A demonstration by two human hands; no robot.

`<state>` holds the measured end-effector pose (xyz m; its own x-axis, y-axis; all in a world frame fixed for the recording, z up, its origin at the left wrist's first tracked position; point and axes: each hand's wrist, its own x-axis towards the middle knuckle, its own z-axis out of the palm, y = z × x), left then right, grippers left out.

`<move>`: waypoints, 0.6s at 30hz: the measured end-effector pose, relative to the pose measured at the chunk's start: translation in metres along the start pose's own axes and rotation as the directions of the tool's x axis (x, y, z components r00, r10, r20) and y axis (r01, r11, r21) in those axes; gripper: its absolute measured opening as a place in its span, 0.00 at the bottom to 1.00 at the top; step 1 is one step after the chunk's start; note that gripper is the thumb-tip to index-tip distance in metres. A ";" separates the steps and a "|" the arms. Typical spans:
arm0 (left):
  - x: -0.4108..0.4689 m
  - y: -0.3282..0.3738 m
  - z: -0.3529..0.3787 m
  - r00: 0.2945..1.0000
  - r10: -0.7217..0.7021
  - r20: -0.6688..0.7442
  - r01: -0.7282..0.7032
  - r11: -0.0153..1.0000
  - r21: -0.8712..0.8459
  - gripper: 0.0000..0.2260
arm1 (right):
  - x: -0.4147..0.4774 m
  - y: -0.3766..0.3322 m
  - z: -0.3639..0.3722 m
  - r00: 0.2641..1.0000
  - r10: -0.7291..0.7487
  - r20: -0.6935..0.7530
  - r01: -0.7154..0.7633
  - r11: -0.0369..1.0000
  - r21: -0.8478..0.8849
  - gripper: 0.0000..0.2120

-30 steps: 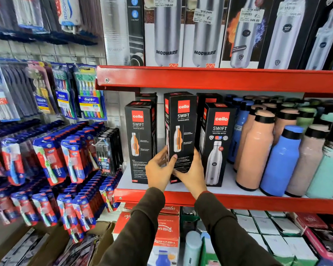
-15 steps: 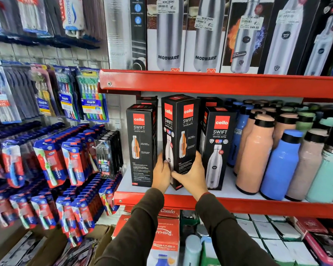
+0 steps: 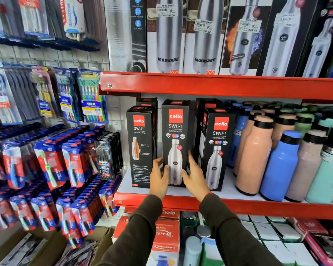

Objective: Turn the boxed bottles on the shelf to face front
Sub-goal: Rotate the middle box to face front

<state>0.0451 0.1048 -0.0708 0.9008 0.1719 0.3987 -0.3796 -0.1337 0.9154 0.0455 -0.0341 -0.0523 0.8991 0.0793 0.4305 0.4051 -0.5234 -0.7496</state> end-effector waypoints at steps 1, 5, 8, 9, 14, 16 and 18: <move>0.000 0.000 0.000 1.000 0.004 -0.010 -0.003 1.000 0.006 0.13 | 0.000 0.001 0.001 1.000 0.003 -0.015 -0.003 1.000 -0.005 0.35; 0.000 -0.001 0.003 0.999 0.014 -0.045 -0.012 0.999 0.047 0.14 | 0.001 0.004 0.004 0.997 0.002 -0.079 -0.004 1.000 -0.028 0.37; -0.001 -0.003 0.006 0.998 0.001 -0.064 0.004 0.997 0.077 0.14 | 0.003 0.008 0.010 0.993 0.041 -0.114 -0.049 0.997 -0.062 0.37; 0.000 -0.003 0.007 0.998 -0.005 -0.068 0.011 0.996 0.083 0.14 | 0.003 0.010 0.012 0.991 0.053 -0.119 -0.061 0.996 -0.065 0.36; 0.000 -0.007 0.008 0.997 -0.044 -0.066 0.050 0.995 0.089 0.13 | 0.006 0.017 0.017 0.990 0.108 -0.086 -0.114 0.991 -0.067 0.31; -0.001 -0.009 0.009 0.996 -0.058 -0.067 0.064 0.994 0.089 0.13 | 0.006 0.019 0.018 0.990 0.109 -0.095 -0.115 0.992 -0.060 0.30; 0.000 -0.009 0.010 0.995 -0.063 -0.071 0.070 0.993 0.091 0.13 | 0.006 0.020 0.018 0.989 0.090 -0.114 -0.097 0.994 -0.052 0.30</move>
<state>0.0508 0.0963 -0.0800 0.9059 0.2487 0.3428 -0.2952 -0.2095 0.9322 0.0617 -0.0290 -0.0737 0.9071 -0.0659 0.4157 0.3070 -0.5720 -0.7606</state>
